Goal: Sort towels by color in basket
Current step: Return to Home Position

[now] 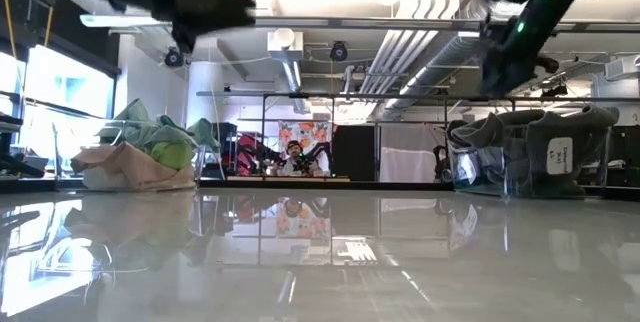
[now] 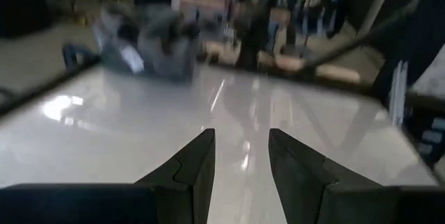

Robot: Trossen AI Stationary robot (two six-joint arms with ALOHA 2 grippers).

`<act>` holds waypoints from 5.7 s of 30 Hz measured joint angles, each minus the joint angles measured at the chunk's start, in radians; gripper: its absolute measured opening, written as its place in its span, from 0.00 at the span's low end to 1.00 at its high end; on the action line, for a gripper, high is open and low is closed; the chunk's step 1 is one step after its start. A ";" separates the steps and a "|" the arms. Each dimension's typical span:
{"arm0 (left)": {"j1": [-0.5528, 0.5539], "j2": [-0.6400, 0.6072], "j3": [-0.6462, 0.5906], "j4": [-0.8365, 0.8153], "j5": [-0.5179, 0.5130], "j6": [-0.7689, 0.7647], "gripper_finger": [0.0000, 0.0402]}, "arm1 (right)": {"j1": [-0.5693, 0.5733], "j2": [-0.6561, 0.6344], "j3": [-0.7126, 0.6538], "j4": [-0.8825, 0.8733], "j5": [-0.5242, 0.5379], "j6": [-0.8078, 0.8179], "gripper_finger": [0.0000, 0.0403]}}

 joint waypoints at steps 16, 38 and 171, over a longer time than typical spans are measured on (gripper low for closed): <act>0.178 -0.622 0.000 -0.420 0.122 0.102 0.30 | 0.623 -0.625 -0.539 0.719 -0.425 0.192 0.23; 0.191 -1.089 -0.312 -0.372 0.184 0.058 0.30 | 1.147 -0.797 -0.704 0.839 -0.381 -0.075 0.15; 0.238 -1.162 -0.458 -0.470 0.410 0.416 0.05 | 0.878 -0.857 -0.809 0.693 -0.318 0.032 0.15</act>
